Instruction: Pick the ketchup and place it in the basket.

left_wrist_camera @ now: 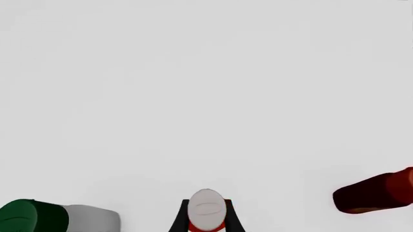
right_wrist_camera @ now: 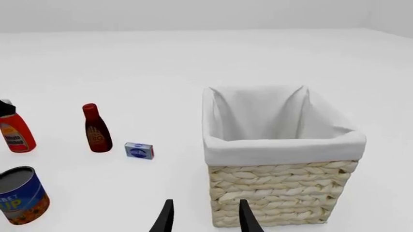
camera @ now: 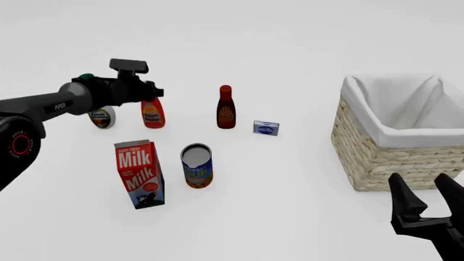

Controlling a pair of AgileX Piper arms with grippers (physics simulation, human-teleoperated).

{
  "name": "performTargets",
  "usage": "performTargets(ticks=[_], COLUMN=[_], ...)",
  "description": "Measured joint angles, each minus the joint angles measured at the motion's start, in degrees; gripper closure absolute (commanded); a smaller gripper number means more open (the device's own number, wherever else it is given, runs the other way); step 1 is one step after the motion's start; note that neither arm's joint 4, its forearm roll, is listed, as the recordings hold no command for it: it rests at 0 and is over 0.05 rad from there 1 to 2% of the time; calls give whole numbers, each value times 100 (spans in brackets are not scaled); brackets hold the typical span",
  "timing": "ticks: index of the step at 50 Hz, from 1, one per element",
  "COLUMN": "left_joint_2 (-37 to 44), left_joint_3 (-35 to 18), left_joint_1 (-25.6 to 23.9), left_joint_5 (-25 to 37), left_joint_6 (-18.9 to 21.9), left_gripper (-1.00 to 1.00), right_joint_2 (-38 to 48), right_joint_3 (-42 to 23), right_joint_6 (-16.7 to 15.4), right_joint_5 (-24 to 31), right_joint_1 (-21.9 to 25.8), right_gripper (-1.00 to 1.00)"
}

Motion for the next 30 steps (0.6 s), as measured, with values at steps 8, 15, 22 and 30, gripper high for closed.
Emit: performTargets(ticks=[8,15,22,30], left_joint_2=[-143,-343,-600,-925], left_joint_3=[18,38,147,344], left_joint_1=[18,39,50,70], left_joint_5=[37,96,119,133], left_joint_6=[40,82,111,132], left_gripper=[100,100,100,100], right_joint_2=[-56,-172,-392,-599], right_joint_3=[0,0,-1,-3], right_joint_6=[7,9,-13,-72], right_joint_5=[32,110,271,421], right_joint_1=[3,3,0,13], right_gripper=[-100,-100,-100,-100])
